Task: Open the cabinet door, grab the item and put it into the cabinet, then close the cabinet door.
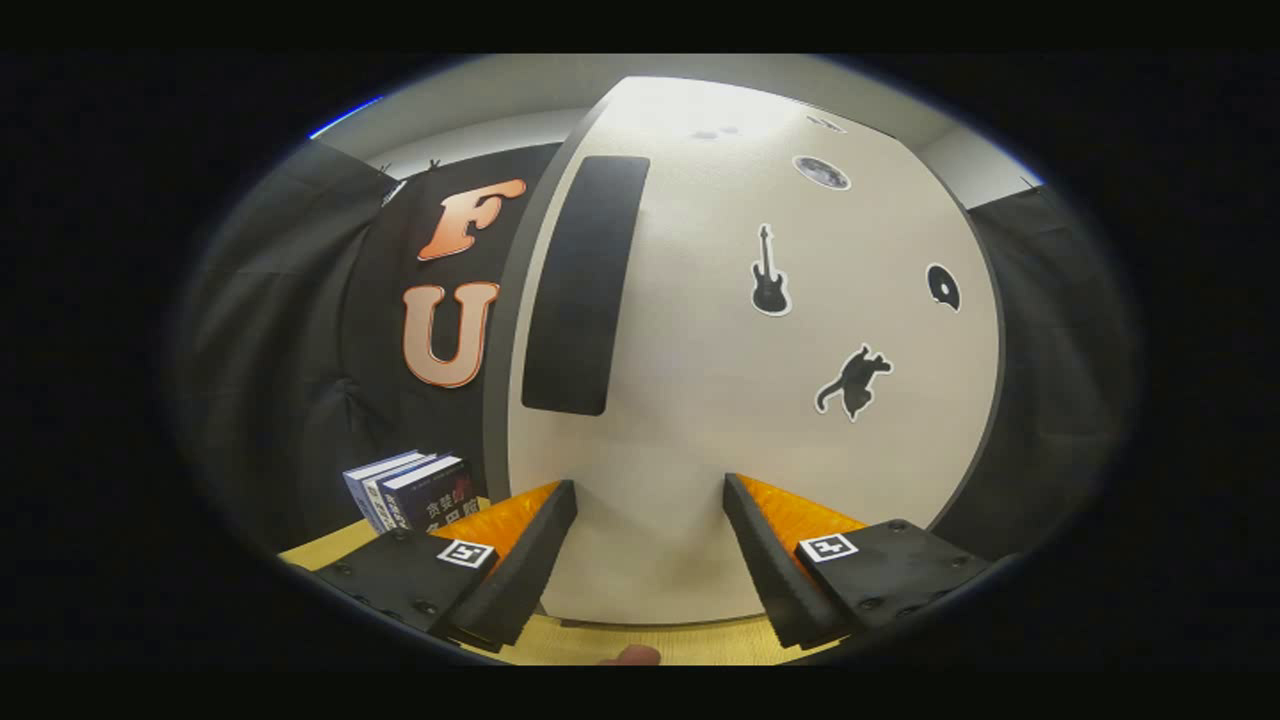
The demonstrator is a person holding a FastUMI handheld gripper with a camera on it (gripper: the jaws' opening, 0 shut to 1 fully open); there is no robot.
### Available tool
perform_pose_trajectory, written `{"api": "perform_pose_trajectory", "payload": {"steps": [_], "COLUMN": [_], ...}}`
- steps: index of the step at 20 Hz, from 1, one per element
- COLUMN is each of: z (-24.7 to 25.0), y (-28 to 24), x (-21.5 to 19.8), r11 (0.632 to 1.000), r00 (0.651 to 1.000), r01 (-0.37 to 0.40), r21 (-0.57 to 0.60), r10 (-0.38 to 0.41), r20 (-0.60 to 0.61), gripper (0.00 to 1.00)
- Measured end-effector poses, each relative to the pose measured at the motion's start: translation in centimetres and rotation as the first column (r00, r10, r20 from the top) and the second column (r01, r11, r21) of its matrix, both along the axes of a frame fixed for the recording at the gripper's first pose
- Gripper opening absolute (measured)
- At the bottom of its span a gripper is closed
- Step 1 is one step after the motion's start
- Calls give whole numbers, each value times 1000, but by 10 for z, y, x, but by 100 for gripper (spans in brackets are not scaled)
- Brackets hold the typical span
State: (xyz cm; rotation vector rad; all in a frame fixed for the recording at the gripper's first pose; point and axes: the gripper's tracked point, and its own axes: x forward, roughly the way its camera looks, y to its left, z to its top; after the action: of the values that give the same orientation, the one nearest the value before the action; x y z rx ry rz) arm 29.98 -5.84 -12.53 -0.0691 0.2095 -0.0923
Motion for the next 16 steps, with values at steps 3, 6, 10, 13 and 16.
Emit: {"api": "perform_pose_trajectory", "payload": {"steps": [3,6,10,13,16], "z": [0,3,25,42,56], "y": [-1,4,12,13,12], "x": [0,-5,-31,-65,-105], "r11": [1000,1000,999,998,997], "r00": [1000,1000,999,997,996], "r01": [-6,-13,-35,-57,-77], "r21": [2,6,24,27,19], "r10": [6,13,34,56,76], "r20": [5,-4,34,57,55], "gripper": [95,96,97,98,97]}}
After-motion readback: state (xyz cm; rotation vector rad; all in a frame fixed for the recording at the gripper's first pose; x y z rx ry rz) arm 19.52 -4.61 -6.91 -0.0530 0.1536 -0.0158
